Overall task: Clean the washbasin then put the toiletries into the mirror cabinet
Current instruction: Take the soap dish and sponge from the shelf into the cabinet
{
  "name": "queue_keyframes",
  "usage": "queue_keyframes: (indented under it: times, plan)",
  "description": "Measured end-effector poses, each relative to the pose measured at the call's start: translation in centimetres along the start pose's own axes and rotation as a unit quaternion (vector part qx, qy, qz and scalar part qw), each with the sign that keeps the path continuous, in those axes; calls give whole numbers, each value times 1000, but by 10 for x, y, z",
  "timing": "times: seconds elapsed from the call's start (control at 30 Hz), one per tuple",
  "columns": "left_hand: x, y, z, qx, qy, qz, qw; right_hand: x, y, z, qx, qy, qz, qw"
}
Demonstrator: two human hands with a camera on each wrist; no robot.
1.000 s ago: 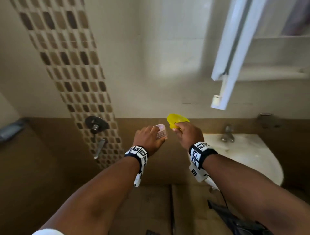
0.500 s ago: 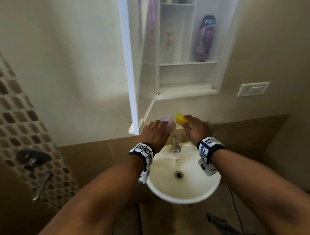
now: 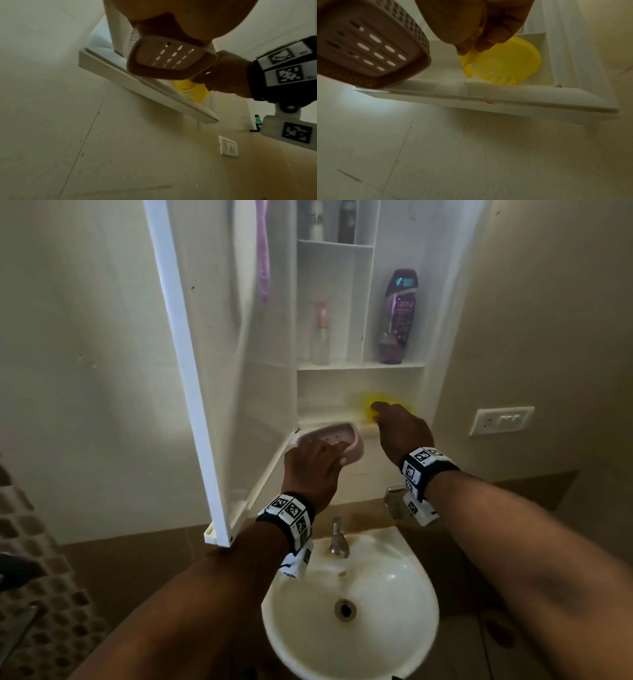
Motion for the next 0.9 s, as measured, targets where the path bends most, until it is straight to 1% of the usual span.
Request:
queue_keyframes:
  times: [0.07, 0.13, 0.23, 0.27, 0.33, 0.37, 0.4, 0.5, 0.57, 0.7, 0.8, 0.9]
  plan:
    - [-4, -2, -12, -46, 30, 19, 998, -6, 11, -17, 6, -21, 10, 1000]
    - [-12, 2, -27, -66, 48, 13, 997, -13, 20, -36, 1, -58, 24, 998]
    - [-20, 6, -50, -92, 39, -6, 995, -19, 26, -60, -33, -133, 121, 983]
    - [-22, 8, -57, -105, 39, -11, 994, -24, 27, -66, -55, -143, 128, 980]
    - [-29, 12, -67, -126, 45, -34, 990, -37, 32, -71, -117, -169, 97, 974]
    - [-31, 13, -70, -133, 48, -46, 989, -42, 35, -73, -135, -179, 72, 972]
    - [-32, 14, -75, -140, 46, -55, 988, -47, 39, -74, -136, -182, 50, 973]
    - [-32, 19, -91, -160, 22, -75, 984, -58, 46, -83, -103, -163, 15, 981]
    - [-27, 20, -99, -155, 7, -96, 983, -60, 52, -85, -95, -152, -4, 984]
    - [-11, 31, -112, -131, -20, -154, 979, -65, 61, -87, -92, -174, -48, 979]
    - [4, 43, -113, -100, -40, -167, 980, -66, 57, -84, -135, -167, -49, 975]
    - [13, 51, -108, -71, -62, -155, 983, -63, 52, -80, -171, -177, -50, 968]
Point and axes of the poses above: each hand's wrist, its own z-axis away from the middle knuckle, its own y-axis out of the palm, x = y × z, the point moved 4 cm from there along -z, towards the middle knuckle, and after that the axes turned 1 degree about y, right-handed, at the moved point
